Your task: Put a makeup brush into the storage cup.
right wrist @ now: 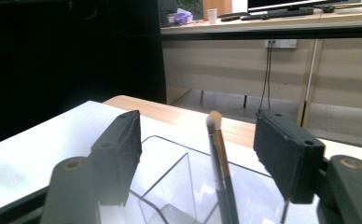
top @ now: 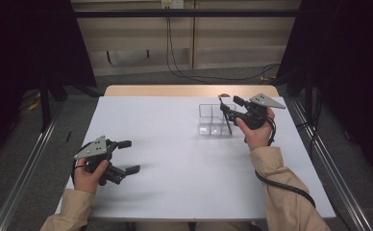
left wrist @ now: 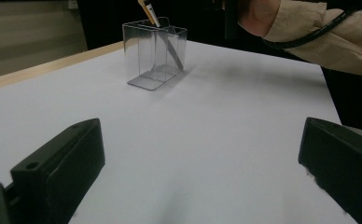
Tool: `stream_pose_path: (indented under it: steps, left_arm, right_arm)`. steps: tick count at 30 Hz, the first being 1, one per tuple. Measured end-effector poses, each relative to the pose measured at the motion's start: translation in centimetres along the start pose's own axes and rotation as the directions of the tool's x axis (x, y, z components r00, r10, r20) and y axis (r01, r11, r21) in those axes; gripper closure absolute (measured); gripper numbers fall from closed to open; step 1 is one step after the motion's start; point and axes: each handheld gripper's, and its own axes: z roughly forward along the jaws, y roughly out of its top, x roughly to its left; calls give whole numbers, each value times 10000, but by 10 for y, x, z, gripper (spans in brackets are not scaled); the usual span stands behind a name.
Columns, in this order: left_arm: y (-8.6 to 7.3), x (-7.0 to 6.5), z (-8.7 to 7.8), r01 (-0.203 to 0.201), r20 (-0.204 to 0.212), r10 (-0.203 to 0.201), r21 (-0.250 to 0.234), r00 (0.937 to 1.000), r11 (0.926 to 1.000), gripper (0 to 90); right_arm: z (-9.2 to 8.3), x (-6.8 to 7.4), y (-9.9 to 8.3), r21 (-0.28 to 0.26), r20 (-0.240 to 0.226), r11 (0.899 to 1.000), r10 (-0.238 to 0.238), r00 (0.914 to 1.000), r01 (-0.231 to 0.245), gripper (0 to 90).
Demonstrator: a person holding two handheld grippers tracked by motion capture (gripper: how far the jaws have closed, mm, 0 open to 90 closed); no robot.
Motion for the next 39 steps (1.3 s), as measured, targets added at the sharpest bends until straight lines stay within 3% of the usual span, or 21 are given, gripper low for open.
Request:
stream_pose_path:
  steps: [16,39]
  left_arm:
    - [2,-1,3,-40,50,40,-19,10000,10000,3]
    - [1,-3,2,34,4,-33,-31,10000,10000,3]
  right_arm:
    - [-5,11,-1,301,-471,9979,-556,9973,571,204]
    - [-21,17,-2,219,-1000,9978,-608,9931,633,172]
